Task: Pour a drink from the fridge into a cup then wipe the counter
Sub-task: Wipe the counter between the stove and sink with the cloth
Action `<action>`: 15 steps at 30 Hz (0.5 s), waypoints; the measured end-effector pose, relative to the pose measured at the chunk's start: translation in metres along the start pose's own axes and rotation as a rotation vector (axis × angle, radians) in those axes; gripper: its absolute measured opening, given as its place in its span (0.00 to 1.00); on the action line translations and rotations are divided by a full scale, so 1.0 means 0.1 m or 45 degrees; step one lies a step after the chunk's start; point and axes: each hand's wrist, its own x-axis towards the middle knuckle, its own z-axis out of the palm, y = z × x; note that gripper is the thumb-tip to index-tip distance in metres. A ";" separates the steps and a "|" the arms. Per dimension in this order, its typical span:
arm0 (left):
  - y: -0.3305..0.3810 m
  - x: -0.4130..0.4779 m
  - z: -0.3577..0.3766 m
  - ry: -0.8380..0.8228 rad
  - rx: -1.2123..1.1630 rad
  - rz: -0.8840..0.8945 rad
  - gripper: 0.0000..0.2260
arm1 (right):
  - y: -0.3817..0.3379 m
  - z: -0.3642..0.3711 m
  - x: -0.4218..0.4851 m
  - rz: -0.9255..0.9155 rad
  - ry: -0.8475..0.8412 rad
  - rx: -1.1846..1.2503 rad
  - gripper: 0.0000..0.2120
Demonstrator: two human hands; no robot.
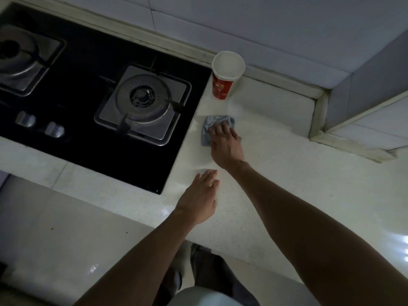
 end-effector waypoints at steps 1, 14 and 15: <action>-0.02 -0.08 0.03 0.020 0.007 0.007 0.24 | -0.07 0.02 -0.06 -0.013 -0.010 -0.002 0.24; -0.78 -1.38 0.20 0.200 0.010 -0.180 0.08 | -1.01 0.46 -0.90 -0.062 -0.035 -0.116 0.19; -0.83 -1.45 0.21 0.224 -0.013 -0.212 0.09 | -1.10 0.51 -1.00 -0.051 -0.041 -0.121 0.19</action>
